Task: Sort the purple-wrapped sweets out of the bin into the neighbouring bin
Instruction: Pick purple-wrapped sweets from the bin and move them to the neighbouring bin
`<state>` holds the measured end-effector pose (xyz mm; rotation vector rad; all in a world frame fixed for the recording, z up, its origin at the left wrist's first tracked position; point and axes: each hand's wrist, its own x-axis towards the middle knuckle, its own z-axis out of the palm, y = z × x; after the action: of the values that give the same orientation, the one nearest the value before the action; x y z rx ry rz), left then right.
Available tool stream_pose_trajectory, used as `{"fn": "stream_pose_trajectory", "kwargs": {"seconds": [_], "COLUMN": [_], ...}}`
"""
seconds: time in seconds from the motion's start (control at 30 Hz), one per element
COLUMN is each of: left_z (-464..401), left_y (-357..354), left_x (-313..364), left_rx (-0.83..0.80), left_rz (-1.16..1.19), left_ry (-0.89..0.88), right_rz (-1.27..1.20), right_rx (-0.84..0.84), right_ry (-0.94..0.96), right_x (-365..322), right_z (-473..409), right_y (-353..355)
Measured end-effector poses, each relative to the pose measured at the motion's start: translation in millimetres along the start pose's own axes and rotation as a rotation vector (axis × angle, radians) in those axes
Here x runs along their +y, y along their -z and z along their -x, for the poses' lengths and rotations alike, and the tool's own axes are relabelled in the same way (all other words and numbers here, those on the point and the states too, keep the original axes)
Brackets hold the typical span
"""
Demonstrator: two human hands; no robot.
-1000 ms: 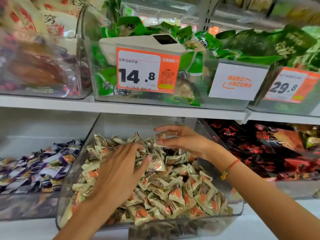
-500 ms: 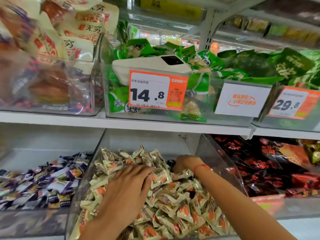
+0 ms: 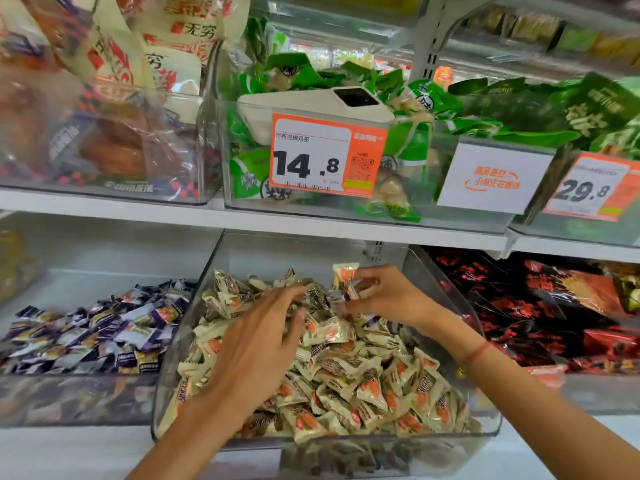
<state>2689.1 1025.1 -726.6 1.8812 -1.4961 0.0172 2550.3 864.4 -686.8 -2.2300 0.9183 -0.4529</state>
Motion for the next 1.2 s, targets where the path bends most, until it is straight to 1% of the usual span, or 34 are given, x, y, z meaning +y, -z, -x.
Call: {"fn": "stream_pose_trajectory", "kwargs": {"seconds": [0.07, 0.1, 0.17, 0.23, 0.3, 0.37, 0.4, 0.47, 0.53, 0.63, 0.7, 0.77, 0.8, 0.83, 0.9, 0.97, 1.0, 1.1, 1.2], "left_z": [1.2, 1.7, 2.8, 3.3, 3.2, 3.0, 2.1, -1.3, -4.7, -6.4, -4.5, -0.5, 1.1, 2.1, 2.2, 1.2, 0.7, 1.1, 4.6], "left_y": [6.7, 10.2, 15.3, 14.7, 11.2, 13.8, 17.5, 25.8, 33.7, 35.8, 29.0, 19.7, 15.0, 10.4, 6.9, 9.2, 11.5, 17.5, 14.2], "left_x": [6.6, 11.3, 19.5, 21.6, 19.2, 16.5, 15.0, 12.8, 9.9, 8.2, 9.6, 13.2, 14.3, 13.2, 10.2, 9.4, 9.8, 8.5, 6.0], "left_rx": [0.085, 0.094, 0.037, -0.026, -0.025, -0.010, -0.010, -0.035, -0.067, -0.057, -0.128, -0.260, -0.297, -0.306, -0.280, -0.235, -0.213, -0.157, -0.148], "left_rz": [0.056, 0.073, 0.063, 0.012, -0.011, -0.033, -0.079, -0.220, -0.305, -0.303, -0.257, -0.209, -0.211, -0.227, -0.250, -0.225, -0.201, -0.143, -0.193], "left_ry": [-0.003, -0.033, -0.108, -0.155, -0.165, -0.169, -0.179, -0.194, -0.174, -0.165, -0.224, -0.294, -0.316, -0.327, -0.335, -0.319, -0.298, -0.239, -0.224], "right_rz": [-0.017, 0.013, 0.093, 0.151, 0.182, 0.181, 0.199, 0.322, 0.462, 0.508, 0.474, 0.384, 0.375, 0.397, 0.443, 0.453, 0.475, 0.556, 0.566], "right_rx": [0.022, 0.028, -0.024, -0.139, -0.183, -0.162, -0.150, -0.124, -0.076, -0.004, -0.009, -0.088, -0.128, -0.132, -0.027, 0.087, 0.104, 0.026, 0.037], "right_ry": [0.117, 0.164, 0.229, 0.238, 0.231, 0.207, 0.200, 0.214, 0.232, 0.196, 0.195, 0.244, 0.266, 0.280, 0.272, 0.211, 0.165, 0.084, 0.084], "right_x": [-9.3, -12.8, -16.3, -14.5, -9.5, -5.5, -4.1, -1.1, 2.5, 7.9, 8.3, 5.5, 3.4, 2.0, 2.0, 3.4, 2.5, -1.1, -7.2], "right_z": [25.6, 35.0, 46.9, 55.5, 63.6, 73.3, 78.3, 88.6, 97.8, 105.4, 106.9, 108.2, 109.6, 111.1, 110.0, 103.9, 100.2, 87.4, 81.3], "right_y": [-5.2, -9.1, -18.7, -25.6, -25.4, -17.8, -12.6, -3.6, 2.6, 9.9, 13.0, 10.8, 7.5, 3.5, -3.2, -6.9, -8.2, -11.3, -9.8]}}
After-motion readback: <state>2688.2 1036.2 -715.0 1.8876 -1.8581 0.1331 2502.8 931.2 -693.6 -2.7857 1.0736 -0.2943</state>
